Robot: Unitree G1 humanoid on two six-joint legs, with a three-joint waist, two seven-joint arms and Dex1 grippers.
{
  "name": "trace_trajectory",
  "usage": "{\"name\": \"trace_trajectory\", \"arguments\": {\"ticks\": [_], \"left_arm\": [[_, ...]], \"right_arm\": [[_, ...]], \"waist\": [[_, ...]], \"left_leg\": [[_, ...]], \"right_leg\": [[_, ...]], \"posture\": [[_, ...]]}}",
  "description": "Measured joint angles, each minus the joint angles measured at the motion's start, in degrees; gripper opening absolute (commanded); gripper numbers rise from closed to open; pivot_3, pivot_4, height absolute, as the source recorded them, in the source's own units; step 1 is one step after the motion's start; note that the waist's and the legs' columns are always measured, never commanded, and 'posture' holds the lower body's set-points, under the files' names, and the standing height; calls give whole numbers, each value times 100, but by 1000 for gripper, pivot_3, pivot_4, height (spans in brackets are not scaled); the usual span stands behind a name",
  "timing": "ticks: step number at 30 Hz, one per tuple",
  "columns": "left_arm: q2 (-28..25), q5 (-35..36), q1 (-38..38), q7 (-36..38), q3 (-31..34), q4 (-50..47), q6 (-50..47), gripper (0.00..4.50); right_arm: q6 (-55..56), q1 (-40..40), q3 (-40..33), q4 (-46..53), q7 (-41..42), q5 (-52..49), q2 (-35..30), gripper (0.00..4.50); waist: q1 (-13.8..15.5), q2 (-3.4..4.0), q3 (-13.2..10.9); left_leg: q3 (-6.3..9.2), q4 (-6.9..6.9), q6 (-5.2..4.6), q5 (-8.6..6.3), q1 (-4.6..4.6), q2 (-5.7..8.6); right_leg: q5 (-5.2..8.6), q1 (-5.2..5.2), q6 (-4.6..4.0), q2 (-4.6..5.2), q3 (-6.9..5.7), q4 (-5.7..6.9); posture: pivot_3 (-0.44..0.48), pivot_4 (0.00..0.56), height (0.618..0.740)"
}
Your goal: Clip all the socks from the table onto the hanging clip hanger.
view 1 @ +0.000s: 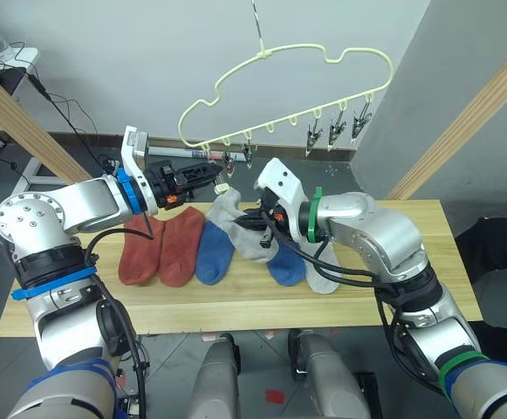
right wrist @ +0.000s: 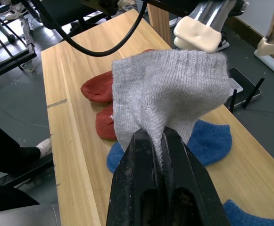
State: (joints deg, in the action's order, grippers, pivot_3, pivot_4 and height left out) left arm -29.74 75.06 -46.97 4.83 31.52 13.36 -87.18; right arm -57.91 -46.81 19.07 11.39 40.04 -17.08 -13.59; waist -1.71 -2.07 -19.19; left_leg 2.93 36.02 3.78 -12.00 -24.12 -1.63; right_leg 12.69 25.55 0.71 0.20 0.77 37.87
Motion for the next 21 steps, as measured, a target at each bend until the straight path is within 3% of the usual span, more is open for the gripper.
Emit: {"name": "trace_trajectory", "arguments": {"ticks": [21], "left_arm": [[22, 4, 52, -18, -20, -153, 11, 297]], "right_arm": [[-108, -193, -166, -240, -168, -156, 163, 26]], "waist": [[1, 0, 0]], "left_leg": [[0, 0, -1, 0, -4, 0]], "right_leg": [[0, 3, 0, 0, -1, 1]], "posture": [[4, 326, 740]]}}
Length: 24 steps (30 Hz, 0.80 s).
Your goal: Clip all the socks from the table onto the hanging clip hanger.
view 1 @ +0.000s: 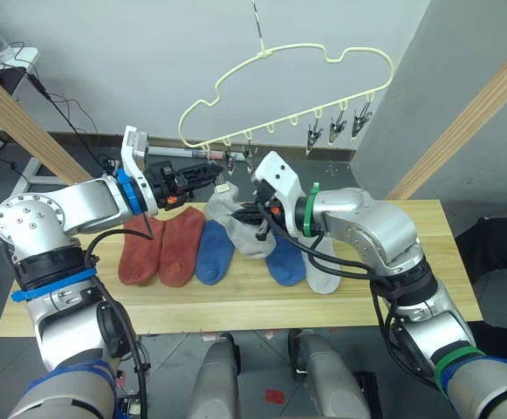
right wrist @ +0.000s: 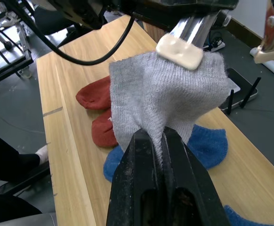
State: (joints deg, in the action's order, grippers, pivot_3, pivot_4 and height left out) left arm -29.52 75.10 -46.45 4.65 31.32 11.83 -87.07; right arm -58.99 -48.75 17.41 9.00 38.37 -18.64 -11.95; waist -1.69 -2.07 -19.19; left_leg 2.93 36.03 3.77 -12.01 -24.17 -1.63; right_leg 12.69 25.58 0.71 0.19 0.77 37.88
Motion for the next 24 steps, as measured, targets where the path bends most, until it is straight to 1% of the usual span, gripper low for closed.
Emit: {"name": "trace_trajectory", "arguments": {"ticks": [16, 18, 24], "left_arm": [[-5, -11, 60, 55, -103, -89, 147, 297], [-6, -9, 139, 179, -146, -180, 211, 1029], [-13, 19, 150, 273, -158, -187, 234, 2707]], "right_arm": [[-76, -149, -53, -105, -123, -59, 85, 26], [-76, -148, -53, -134, -132, -59, 89, 0], [-75, -149, -60, -179, -197, -59, 115, 0]], "waist": [[-1, 0, 0], [-1, 0, 0], [1, 0, 0]], "left_leg": [[0, 0, -1, 0, -3, 0], [0, 0, -1, 0, -5, 0], [1, 4, -1, 0, -23, 0]], "right_leg": [[0, 3, 0, -1, 0, 0], [0, 4, 0, -1, 0, 1], [-1, 23, -1, -1, -1, 8]], "posture": [[2, 328, 740], [3, 330, 740], [9, 327, 740]]}}
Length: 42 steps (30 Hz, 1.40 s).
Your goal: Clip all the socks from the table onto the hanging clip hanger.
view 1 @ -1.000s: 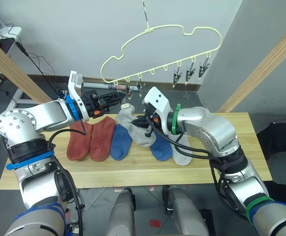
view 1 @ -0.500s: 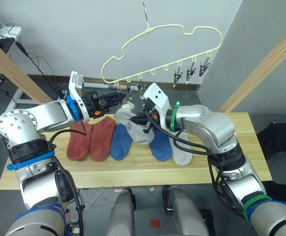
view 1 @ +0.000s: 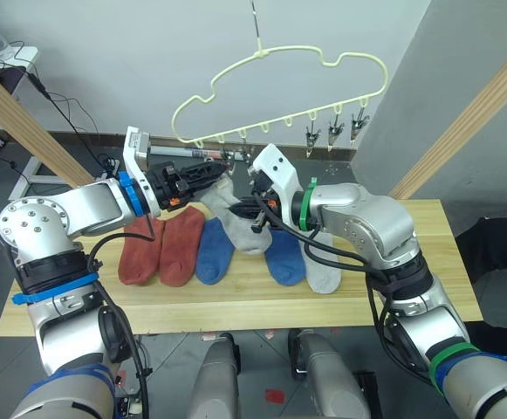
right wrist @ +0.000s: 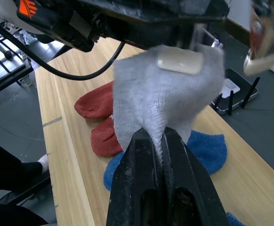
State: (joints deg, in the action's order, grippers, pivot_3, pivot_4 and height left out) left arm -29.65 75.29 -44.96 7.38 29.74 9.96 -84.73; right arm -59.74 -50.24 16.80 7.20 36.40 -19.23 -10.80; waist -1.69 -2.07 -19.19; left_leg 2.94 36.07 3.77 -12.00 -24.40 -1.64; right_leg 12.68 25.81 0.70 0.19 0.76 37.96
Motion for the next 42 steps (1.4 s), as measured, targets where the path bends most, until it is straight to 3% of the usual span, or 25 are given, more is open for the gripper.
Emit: {"name": "trace_trajectory", "arguments": {"ticks": [4, 7, 14, 18, 24, 30, 33, 37, 41, 42], "left_arm": [[-71, 6, 16, 78, -1, -27, 2, 3747], [-314, -33, 214, 254, -126, -380, 37, 4500], [-925, -897, 1008, 932, -846, -1851, 823, 4500], [-611, -1505, 1492, 614, -937, -2446, 1620, 4500], [-145, -2510, 1974, 385, -1221, -3319, 2870, 4500], [-89, -3834, 2442, 485, -1849, -3641, 4226, 4500], [153, -4240, 2631, 593, -1908, -3620, 4910, 3901], [388, -4875, 2766, 585, -2279, -3488, 5489, 2707], [674, -5227, 2763, 509, -2416, -3339, 5756, 2707], [751, -5294, 2728, 465, -2423, -3268, 5807, 2536]], "right_arm": [[79, 0, -7, -98, -43, 6, 39, 0], [308, 2, -13, -248, -100, 24, 98, 797], [620, 167, -162, -436, -286, 102, 139, 3174], [622, 506, -234, -227, -283, 92, -55, 4474], [545, 927, -1038, 650, -331, -432, -80, 4474], [611, 1209, -1449, 1699, -298, -1045, -113, 4474], [688, 1322, -1450, 1796, -303, -1121, -237, 4500], [925, 1327, -1538, 1798, -322, -1112, -465, 4500], [1109, 1330, -1522, 1798, -300, -1115, -554, 4500], [1160, 1333, -1486, 1798, -278, -1115, -605, 4500]], "waist": [[-1, 0, 0], [-16, 0, 0], [3, 0, 0], [31, -1, 1], [78, -2, 1], [55, -1, 1], [51, -1, 1], [41, -2, 2], [25, -3, 2], [22, -3, 2]], "left_leg": [[0, 0, 0, 0, -4, 0], [-3, -1, 1, 0, -12, -3], [-2, -3, 5, 3, -29, -3], [3, 2, 0, 0, -38, -4], [7, 4, 0, 1, -40, -1], [6, 2, -2, 1, -36, -4], [-4, 6, -5, 2, -36, 2], [-3, 9, -8, 4, -36, 5], [-3, 10, -8, 3, -37, 4], [-3, 10, -9, 3, -36, 4]], "right_leg": [[0, 5, 0, 0, 0, 0], [-1, 18, -1, 1, 4, 4], [-10, 33, -16, 2, 4, 3], [-9, 33, -16, 10, 7, -3], [-8, 33, -14, 6, 5, 0], [-2, 33, -3, -3, 7, 2], [-2, 32, -3, -5, 7, 1], [-2, 30, -3, -12, 6, 3], [-2, 30, -3, -14, 5, 3], [-2, 31, -4, -14, 5, 5]], "posture": [[12, 325, 740], [14, 328, 740], [29, 325, 740], [35, 324, 740], [42, 323, 740], [35, 325, 740], [21, 317, 740], [14, 312, 740], [12, 310, 740], [10, 307, 740]]}}
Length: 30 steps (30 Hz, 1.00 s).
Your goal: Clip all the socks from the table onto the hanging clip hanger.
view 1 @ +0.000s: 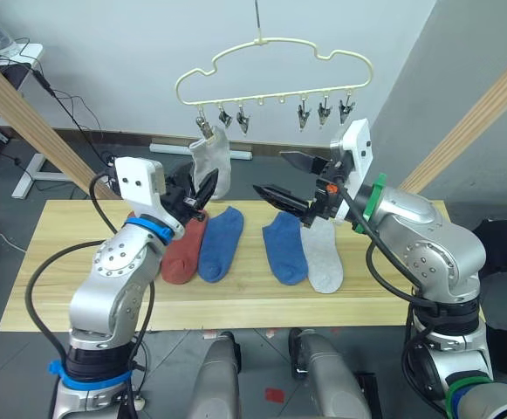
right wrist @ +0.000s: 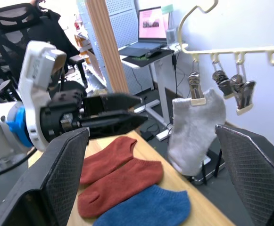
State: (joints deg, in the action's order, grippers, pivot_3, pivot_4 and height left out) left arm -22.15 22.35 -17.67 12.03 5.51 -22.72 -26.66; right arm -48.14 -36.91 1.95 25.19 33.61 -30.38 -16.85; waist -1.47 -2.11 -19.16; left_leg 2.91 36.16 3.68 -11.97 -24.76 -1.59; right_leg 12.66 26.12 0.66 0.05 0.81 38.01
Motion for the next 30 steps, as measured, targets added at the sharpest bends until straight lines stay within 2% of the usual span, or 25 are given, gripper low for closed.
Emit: {"name": "trace_trajectory", "arguments": {"ticks": [2, 4, 30], "left_arm": [[107, -110, -65, -21, 4, 143, 120, 2159], [190, -198, -181, -14, -7, 329, 227, 1589], [575, -978, -1332, 128, -21, 2473, 1501, 1589]], "right_arm": [[58, 1, 47, 0, 11, -1, -18, 4500], [105, -3, 71, 0, 9, -8, 5, 4500], [402, -444, 394, -24, -28, -37, 335, 4500]], "waist": [[-2, -1, 1], [-2, -1, 1], [-8, -4, 3]], "left_leg": [[0, 1, 0, 0, 0, -1], [2, 4, 0, 0, 0, -2], [7, 46, -1, 0, -3, -1]], "right_leg": [[-1, 0, -1, -1, -1, 2], [-1, 0, -1, -3, -2, 5], [-19, -4, -29, -3, -10, 31]], "posture": [[11, 306, 740], [11, 306, 740], [-10, 305, 740]]}}
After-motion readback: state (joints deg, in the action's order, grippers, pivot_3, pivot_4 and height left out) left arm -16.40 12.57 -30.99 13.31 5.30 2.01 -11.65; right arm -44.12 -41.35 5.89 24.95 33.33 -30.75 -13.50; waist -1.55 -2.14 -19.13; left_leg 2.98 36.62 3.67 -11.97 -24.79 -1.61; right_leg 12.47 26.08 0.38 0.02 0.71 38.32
